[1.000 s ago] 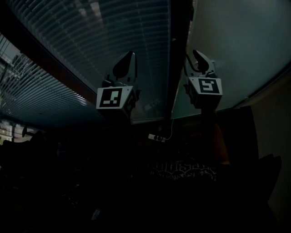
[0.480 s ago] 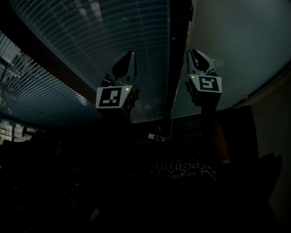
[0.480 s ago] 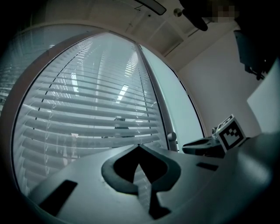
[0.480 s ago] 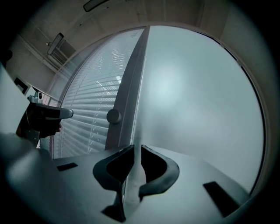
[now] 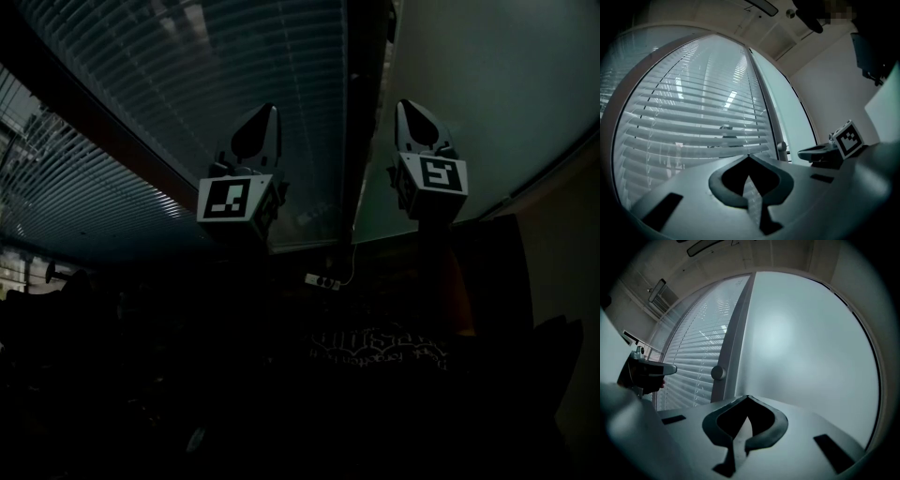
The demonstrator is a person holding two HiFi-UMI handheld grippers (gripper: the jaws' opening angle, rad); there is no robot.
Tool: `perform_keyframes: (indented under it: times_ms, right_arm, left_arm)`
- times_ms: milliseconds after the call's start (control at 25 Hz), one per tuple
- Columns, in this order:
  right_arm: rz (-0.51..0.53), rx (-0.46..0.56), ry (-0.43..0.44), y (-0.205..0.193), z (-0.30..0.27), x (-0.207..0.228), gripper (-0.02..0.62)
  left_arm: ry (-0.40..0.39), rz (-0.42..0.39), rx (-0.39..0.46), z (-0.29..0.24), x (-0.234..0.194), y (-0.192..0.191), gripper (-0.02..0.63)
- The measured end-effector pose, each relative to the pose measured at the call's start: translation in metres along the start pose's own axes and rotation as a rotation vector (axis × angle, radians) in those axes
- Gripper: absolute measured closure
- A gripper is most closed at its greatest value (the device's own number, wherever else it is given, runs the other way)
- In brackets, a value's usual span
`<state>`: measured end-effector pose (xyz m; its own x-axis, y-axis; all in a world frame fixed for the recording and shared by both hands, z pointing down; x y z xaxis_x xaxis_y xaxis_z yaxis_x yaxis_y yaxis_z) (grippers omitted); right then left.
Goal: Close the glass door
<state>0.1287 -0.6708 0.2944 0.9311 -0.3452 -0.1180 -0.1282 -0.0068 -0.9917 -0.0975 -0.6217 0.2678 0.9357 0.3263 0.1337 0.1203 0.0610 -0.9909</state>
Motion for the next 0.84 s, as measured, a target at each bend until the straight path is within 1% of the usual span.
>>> perform_keyframes:
  times_ms: [320,840]
  right_arm:
    - [0.014,-0.005,-0.012,0.0003,0.0051,0.0022,0.592]
    - [0.029,-0.006,-0.017,0.0043,0.0081,0.0041,0.593]
  left_arm:
    - [-0.02,0.004,0.004,-0.004,0.0054,0.0002,0.604]
    - [-0.015,0.014,0.004,-0.0039,0.007,0.003,0.604]
Point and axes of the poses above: the fingertips, and each gripper's own axes: z backward along the fingers, x to its right, y out of its top, the point moved 4 cm from there along z, backward along the fingers, and after that the axes turned 7 degrees about -x, right-handed, at the moved point
